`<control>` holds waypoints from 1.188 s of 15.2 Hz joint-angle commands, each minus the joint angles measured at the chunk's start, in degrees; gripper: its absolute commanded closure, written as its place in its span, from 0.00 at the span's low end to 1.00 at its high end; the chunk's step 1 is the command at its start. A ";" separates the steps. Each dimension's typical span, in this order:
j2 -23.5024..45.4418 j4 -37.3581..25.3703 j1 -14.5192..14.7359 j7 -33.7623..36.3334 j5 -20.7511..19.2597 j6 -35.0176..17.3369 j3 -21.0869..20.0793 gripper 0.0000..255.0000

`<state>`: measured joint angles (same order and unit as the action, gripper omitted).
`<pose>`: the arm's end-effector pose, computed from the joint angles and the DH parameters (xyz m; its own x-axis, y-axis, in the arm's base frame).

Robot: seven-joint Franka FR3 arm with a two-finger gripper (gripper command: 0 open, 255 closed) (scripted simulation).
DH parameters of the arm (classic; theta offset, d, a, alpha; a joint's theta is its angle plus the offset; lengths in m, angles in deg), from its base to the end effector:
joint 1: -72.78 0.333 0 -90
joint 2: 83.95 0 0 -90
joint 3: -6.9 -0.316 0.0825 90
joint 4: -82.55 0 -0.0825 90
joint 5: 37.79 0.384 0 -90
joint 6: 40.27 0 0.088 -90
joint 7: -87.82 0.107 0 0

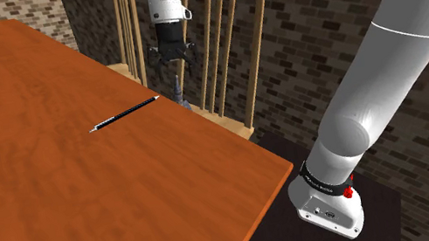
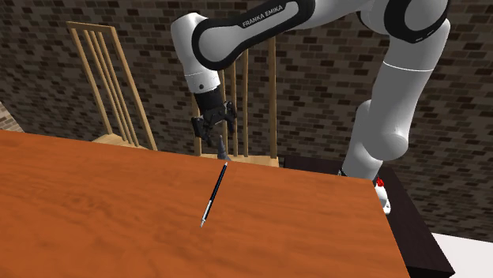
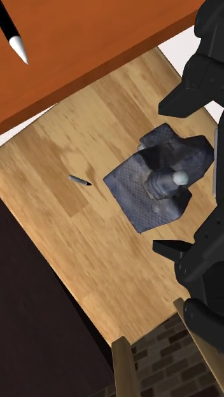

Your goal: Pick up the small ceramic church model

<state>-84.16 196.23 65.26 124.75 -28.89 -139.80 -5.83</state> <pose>0.5230 0.0619 0.4479 0.7909 -0.5447 -0.2789 -0.5590 -0.8285 0.0331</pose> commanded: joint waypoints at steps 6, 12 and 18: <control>0.48 1.43 0.04 -0.15 -0.02 -1.91 -0.04 1.00; 0.55 1.33 0.06 -0.11 -0.03 -1.88 -0.06 1.00; -0.47 -1.35 -0.04 0.18 0.04 1.79 0.05 1.00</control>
<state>-84.56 195.52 65.26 124.91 -28.83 -138.69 -5.82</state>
